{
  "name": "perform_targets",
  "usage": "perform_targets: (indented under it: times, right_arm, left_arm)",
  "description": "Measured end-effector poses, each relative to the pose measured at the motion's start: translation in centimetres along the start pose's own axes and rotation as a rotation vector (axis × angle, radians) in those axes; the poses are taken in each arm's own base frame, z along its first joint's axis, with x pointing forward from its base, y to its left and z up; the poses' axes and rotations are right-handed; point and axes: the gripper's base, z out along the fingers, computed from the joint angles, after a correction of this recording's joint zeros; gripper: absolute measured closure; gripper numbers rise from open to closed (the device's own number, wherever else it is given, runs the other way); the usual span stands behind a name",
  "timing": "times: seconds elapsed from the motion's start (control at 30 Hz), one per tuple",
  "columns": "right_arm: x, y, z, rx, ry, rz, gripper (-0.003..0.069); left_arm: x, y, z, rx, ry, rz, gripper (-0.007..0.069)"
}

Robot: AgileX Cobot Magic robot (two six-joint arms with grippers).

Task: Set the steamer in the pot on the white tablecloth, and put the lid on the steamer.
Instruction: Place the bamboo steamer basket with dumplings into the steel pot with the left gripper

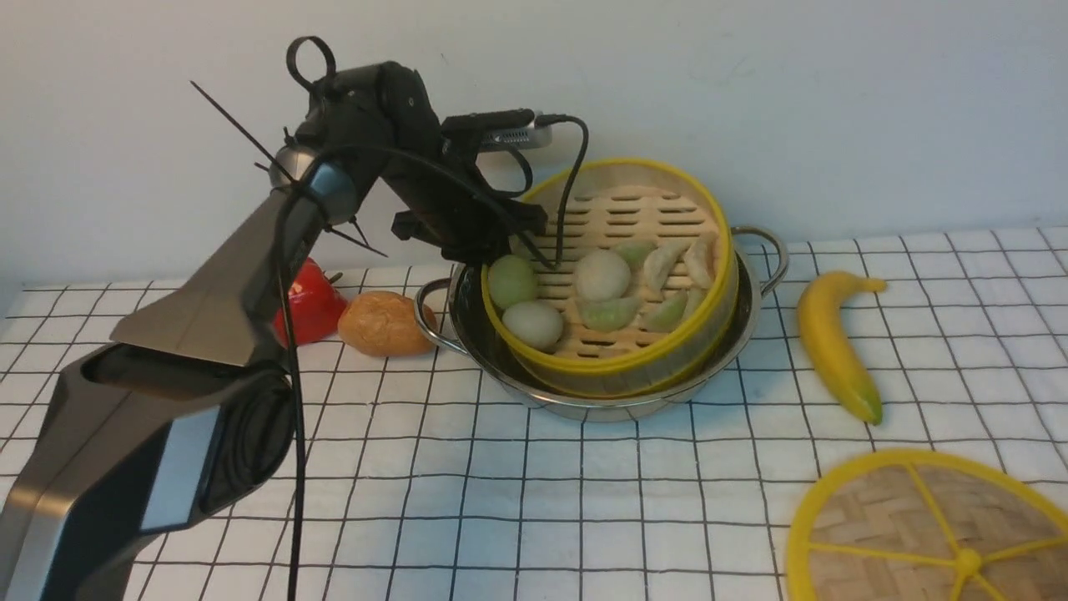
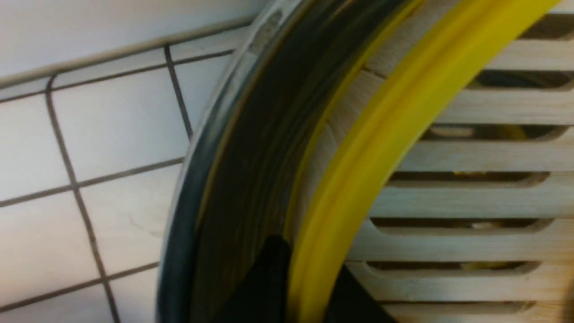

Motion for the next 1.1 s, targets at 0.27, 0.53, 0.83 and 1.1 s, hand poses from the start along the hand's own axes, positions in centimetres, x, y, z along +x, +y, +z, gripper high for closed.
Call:
perform_targets:
  times: [0.27, 0.53, 0.83, 1.1]
  right_arm:
    - [0.0, 0.0, 0.0, 0.000, 0.000, 0.000, 0.0416]
    - [0.0, 0.0, 0.0, 0.000, 0.000, 0.000, 0.0416]
    - [0.0, 0.0, 0.0, 0.000, 0.000, 0.000, 0.0416]
    - [0.0, 0.0, 0.0, 0.000, 0.000, 0.000, 0.0416]
  left_arm:
    - [-0.4, 0.1, -1.3, -0.042, -0.031, 0.004, 0.0599]
    - [-0.4, 0.3, -1.4, -0.073, -0.030, 0.026, 0.0592]
    - [-0.6, -0.2, -1.8, -0.021, -0.047, 0.063, 0.0388]
    - [-1.2, -1.2, -4.2, 0.020, -0.094, 0.079, 0.0173]
